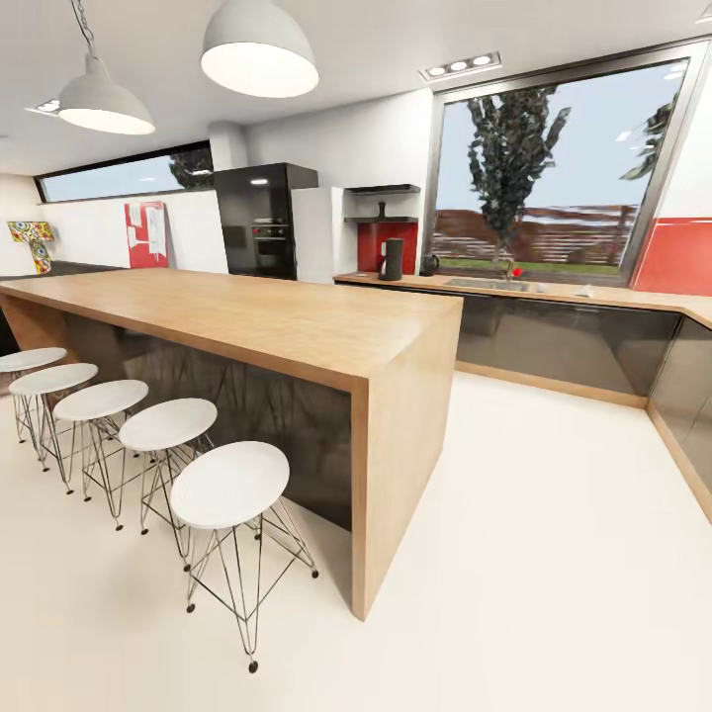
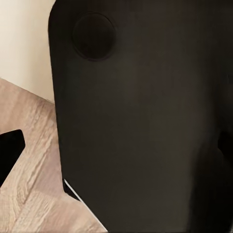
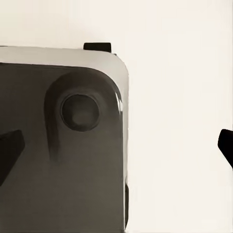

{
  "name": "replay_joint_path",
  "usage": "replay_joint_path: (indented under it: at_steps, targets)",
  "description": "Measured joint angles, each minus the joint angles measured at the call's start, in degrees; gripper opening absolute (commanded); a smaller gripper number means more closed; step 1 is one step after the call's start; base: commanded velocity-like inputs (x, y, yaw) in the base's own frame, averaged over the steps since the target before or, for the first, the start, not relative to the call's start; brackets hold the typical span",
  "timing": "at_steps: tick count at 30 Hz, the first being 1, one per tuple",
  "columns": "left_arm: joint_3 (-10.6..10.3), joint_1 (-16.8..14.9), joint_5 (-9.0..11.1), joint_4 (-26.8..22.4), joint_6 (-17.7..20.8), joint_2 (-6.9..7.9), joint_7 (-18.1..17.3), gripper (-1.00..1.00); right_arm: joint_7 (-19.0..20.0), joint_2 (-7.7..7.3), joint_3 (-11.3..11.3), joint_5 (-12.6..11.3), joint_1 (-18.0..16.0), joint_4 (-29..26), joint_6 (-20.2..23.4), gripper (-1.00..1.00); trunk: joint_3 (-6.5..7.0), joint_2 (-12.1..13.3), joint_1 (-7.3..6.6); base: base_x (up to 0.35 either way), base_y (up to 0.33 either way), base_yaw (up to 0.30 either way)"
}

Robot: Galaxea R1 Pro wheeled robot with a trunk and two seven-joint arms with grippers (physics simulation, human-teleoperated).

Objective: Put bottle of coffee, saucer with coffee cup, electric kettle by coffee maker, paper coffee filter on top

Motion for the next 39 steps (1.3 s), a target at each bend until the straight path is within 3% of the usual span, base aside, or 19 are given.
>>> replay_joint_path:
  at_steps: [1,2,3,4,8,15,18,39]
  targets:
    - [0.0,0.0,0.0,-0.3,0.0,0.32,0.0,1.00,0.0,-0.09,0.0,0.0,0.0,-0.3,0.0,1.00,0.00,0.0,0.00,0.000,0.000,0.000]
    - [0.0,0.1,0.0,-4.2,0.0,1.12,0.0,1.00,0.0,-0.16,0.0,0.0,0.0,-4.1,0.0,1.00,-0.01,0.0,0.00,0.000,0.000,0.000]
    - [0.0,0.1,0.0,-12.8,-0.1,1.40,0.0,1.00,0.0,-0.22,0.0,0.0,-0.1,-13.0,0.0,1.00,0.01,0.0,0.00,0.000,0.000,0.000]
    - [0.0,0.1,-0.1,-20.2,-0.1,1.84,0.0,1.00,0.0,-0.29,0.0,0.0,-0.1,-17.0,0.0,1.00,0.02,0.0,0.00,0.000,0.000,0.000]
    - [0.1,0.2,-0.2,-27.5,0.0,3.06,0.0,1.00,0.1,-0.41,0.1,0.2,-0.1,-23.7,0.0,1.00,0.00,0.0,0.00,0.000,0.000,0.000]
    - [0.1,0.2,-0.2,-28.9,-0.1,4.39,0.0,1.00,0.0,-1.01,-0.2,0.2,-0.2,-24.6,0.0,1.00,0.02,0.0,0.00,0.000,0.000,-0.031]
    - [0.1,0.2,-0.2,-28.4,-0.2,4.45,0.1,1.00,0.1,-1.54,-0.2,0.0,-0.2,-24.5,0.0,1.00,0.14,0.0,0.00,0.000,0.000,-0.194]
    - [0.2,0.2,0.0,-28.1,-0.2,4.37,0.0,1.00,0.1,-1.67,-0.2,0.1,-0.1,-24.2,0.0,1.00,1.10,0.0,0.00,0.003,-0.004,-0.215]
